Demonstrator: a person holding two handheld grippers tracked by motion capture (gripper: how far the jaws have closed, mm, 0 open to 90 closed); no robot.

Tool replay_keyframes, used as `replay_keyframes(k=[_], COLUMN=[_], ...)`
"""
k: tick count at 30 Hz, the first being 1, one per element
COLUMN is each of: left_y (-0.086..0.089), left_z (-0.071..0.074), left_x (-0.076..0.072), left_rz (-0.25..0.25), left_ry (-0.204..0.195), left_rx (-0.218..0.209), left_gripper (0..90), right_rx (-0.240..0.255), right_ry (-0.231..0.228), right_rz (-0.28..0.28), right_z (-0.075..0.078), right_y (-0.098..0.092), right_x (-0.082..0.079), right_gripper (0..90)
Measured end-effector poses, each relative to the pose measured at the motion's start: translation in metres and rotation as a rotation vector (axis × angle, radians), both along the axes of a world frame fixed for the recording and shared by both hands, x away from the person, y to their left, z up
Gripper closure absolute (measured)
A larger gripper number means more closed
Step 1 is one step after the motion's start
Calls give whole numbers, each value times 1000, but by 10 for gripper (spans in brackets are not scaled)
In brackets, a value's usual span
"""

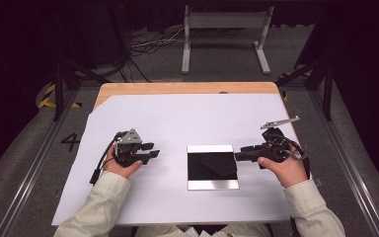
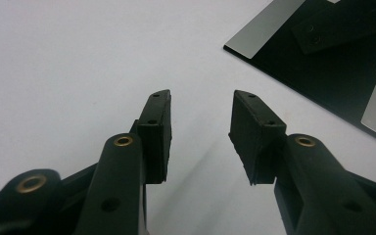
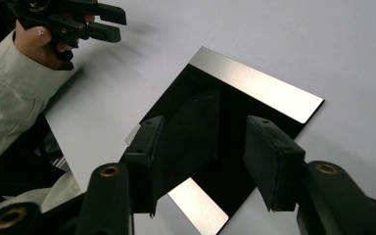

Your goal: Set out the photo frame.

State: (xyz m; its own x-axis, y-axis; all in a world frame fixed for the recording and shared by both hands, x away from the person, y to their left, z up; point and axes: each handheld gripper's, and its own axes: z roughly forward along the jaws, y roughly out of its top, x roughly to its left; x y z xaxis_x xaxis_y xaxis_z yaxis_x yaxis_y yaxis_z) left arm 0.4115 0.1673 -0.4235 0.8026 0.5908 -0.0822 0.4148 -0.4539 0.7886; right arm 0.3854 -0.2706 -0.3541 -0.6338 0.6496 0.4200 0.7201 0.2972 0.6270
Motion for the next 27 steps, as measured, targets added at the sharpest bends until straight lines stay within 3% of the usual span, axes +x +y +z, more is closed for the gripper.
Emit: replay_keyframes(k=[11, 19, 27], left_y=[0, -1, 0], left_z=[0, 0, 0], left_x=[0, 0, 1], left_rz=[3, 3, 0], left_ry=[-2, 2, 1], left_rx=[0, 0, -2], left_gripper=[602, 600, 594], right_rx=[-3, -35, -16], right_ry=[53, 49, 103], right_rz=[-15, -26, -66], right_z=[-8, -12, -19], right_y=[6, 10, 12], right_x=[2, 2, -1], right_gripper=[468, 484, 415])
